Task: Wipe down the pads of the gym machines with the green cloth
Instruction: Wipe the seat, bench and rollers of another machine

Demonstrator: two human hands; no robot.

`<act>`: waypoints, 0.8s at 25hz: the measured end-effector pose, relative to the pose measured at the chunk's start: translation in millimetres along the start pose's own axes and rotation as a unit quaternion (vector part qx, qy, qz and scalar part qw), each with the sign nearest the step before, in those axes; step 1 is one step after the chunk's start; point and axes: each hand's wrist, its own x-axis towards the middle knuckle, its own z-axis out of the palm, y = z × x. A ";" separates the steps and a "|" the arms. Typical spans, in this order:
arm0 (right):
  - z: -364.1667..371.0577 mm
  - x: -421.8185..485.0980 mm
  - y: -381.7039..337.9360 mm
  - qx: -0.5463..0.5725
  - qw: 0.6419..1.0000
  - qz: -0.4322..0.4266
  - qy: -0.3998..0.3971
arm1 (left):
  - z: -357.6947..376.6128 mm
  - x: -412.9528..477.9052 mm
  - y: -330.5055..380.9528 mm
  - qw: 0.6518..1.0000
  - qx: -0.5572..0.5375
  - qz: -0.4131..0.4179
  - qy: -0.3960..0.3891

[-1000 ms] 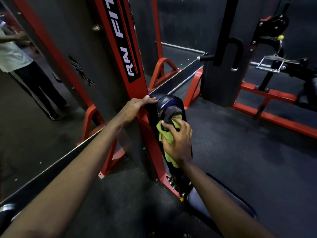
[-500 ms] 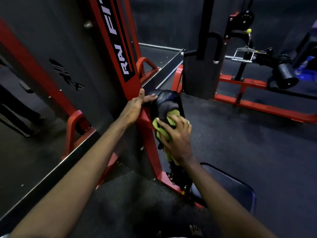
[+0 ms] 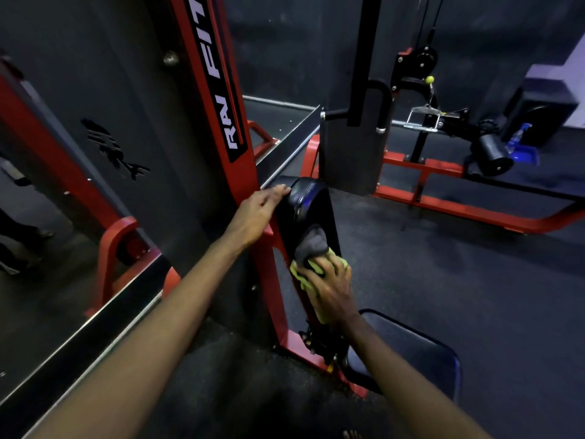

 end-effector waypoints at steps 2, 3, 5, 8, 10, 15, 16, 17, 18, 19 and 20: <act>4.2 -11.4 12.0 0.034 0.998 0.035 -0.046 | 12.3 -10.1 -0.7 0.998 0.040 0.032 0.027; 4.9 -10.1 13.6 0.054 0.995 0.065 -0.057 | 17.9 -14.4 -2.3 0.997 0.062 0.042 0.036; 0.4 -1.1 9.8 0.130 0.979 0.145 -0.054 | 26.7 -16.9 -7.0 0.994 0.080 0.050 0.054; -11.7 36.4 4.3 0.276 0.923 0.267 0.034 | 38.6 -19.2 -5.9 0.992 0.077 0.054 0.086; -22.5 72.0 4.1 0.290 0.914 0.275 0.068 | 49.2 -22.9 0.7 0.990 0.085 0.034 0.109; -28.8 105.3 33.2 0.259 0.951 0.166 0.043 | 60.1 -21.2 3.8 0.987 0.033 -0.011 0.155; -27.3 110.7 42.8 0.269 0.944 0.184 0.043 | 60.8 -21.1 2.5 0.987 0.017 -0.018 0.161; -27.7 119.1 50.5 0.285 0.935 0.209 0.043 | 61.8 -21.1 1.8 0.986 0.005 -0.022 0.166; -29.8 128.9 55.8 0.299 0.928 0.219 0.040 | 63.8 -20.8 2.0 0.985 -0.003 -0.025 0.172; -32.1 136.9 58.6 0.300 0.932 0.201 0.038 | 65.7 -19.8 2.7 0.984 -0.007 -0.029 0.178; -33.7 140.7 59.6 0.291 0.943 0.156 0.036 | 67.6 -19.1 3.2 0.982 -0.007 -0.033 0.184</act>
